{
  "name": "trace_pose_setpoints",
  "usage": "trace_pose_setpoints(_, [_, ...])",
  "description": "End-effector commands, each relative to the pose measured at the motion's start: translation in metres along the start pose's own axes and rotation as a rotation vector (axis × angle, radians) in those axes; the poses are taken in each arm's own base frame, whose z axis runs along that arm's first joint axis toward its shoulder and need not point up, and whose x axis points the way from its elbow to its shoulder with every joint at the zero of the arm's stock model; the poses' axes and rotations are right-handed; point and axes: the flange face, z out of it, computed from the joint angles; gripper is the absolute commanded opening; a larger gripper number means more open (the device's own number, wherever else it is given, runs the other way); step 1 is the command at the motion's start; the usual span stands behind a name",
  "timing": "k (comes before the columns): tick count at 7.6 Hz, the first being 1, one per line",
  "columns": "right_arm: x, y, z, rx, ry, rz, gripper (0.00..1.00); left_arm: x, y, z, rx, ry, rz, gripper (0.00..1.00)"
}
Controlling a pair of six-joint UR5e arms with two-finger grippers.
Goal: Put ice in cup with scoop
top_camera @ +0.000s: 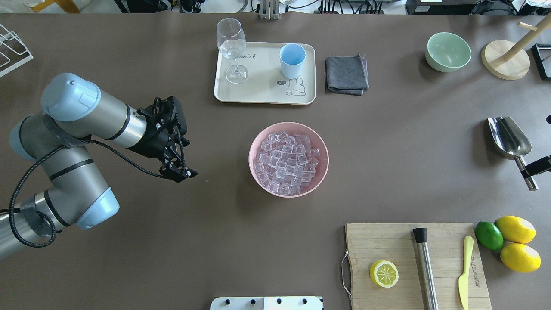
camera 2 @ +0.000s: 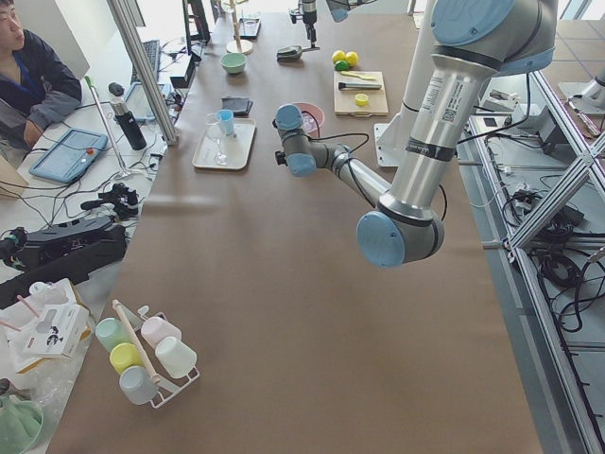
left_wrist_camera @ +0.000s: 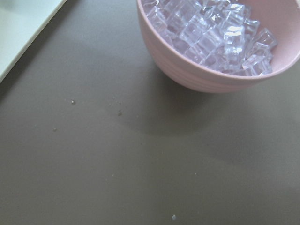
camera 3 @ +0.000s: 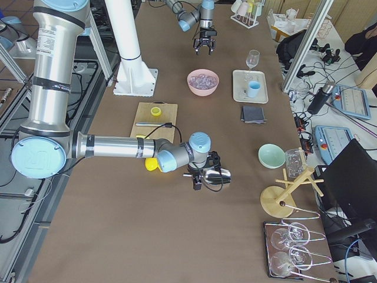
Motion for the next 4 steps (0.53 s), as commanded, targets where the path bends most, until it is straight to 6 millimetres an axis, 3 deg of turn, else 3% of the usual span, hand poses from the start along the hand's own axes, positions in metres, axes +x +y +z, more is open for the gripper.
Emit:
trace_pose_setpoints(1, [-0.01, -0.009, 0.008, 0.006, -0.014, -0.003, 1.0, 0.01, -0.012, 0.051, 0.12, 0.003, 0.184, 0.98])
trace_pose_setpoints(4, [-0.01, -0.008, 0.022, -0.025, -0.011, 0.007, 0.98, -0.01, -0.011, 0.078, 0.152, -0.011, 0.339, 0.98])
